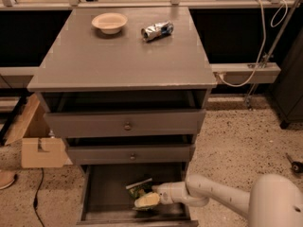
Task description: Place green jalapeno chip bag into bottom drawer
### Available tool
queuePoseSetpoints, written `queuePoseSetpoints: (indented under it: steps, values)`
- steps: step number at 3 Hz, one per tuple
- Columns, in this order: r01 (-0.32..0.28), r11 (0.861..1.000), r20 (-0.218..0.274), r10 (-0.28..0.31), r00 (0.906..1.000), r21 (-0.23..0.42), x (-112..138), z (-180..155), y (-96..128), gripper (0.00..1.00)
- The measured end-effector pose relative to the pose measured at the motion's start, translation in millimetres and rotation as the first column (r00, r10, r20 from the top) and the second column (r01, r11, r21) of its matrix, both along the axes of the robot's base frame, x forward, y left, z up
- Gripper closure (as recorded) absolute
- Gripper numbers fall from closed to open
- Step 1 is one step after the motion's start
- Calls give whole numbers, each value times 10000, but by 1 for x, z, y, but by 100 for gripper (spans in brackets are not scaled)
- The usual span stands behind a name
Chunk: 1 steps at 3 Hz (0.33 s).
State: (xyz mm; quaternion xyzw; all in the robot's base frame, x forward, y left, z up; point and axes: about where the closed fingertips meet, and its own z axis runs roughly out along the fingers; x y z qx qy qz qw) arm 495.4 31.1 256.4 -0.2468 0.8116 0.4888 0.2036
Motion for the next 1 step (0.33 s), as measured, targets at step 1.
queuePoseSetpoints:
  steps: [1]
  values:
    - [996,9917,555,-1043,9930,813,-10,21,-56,0]
